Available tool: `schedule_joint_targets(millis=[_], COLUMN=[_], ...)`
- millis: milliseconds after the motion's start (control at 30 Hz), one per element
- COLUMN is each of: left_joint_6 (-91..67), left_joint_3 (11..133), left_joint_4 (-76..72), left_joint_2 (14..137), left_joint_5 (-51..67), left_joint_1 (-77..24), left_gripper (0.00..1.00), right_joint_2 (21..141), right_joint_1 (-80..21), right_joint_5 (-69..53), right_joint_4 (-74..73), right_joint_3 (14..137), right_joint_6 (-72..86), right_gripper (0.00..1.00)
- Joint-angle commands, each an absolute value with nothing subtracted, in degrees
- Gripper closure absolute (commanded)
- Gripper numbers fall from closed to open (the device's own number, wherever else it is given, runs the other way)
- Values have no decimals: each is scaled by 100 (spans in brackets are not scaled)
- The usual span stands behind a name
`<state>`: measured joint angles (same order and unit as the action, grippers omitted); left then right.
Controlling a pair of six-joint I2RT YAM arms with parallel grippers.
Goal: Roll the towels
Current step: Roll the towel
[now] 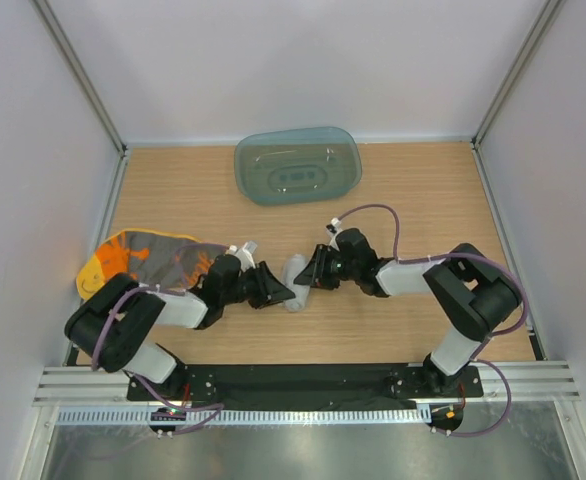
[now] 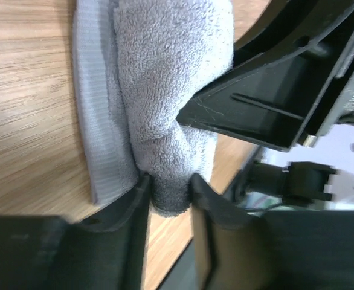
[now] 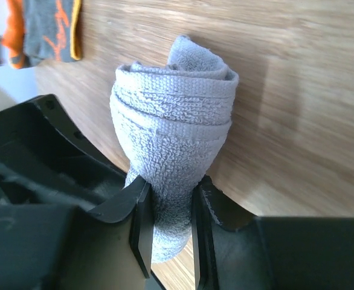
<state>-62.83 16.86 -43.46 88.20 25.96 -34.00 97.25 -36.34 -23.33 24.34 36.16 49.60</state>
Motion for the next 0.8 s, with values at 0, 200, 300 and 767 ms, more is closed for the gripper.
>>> schedule_joint_targets(millis=[0,200,300,767], left_joint_6=[-5424,-4756,-4510,-3806], left_joint_3=[2143,2917,3277,4622], left_joint_4=[-2166,-187,482,1319], left_joint_2=[8184,7498,7260,8076], left_joint_5=[1830,231,-841,-3261], left_joint_1=[-3620,-4348,-4971,-6776], left_gripper=[63,50,48,40], right_joint_2=[9440,9439,9536,9686], right_joint_1=[-3700,-3928,-4034,-4359], right_joint_5=[-1548,-1003,-835,-686], right_joint_4=[968,45,-430,-1089], right_joint_3=[3797,4122,4350,4825], right_joint_6=[4562,4561,4570,4676], right_gripper=[89,91,92,94])
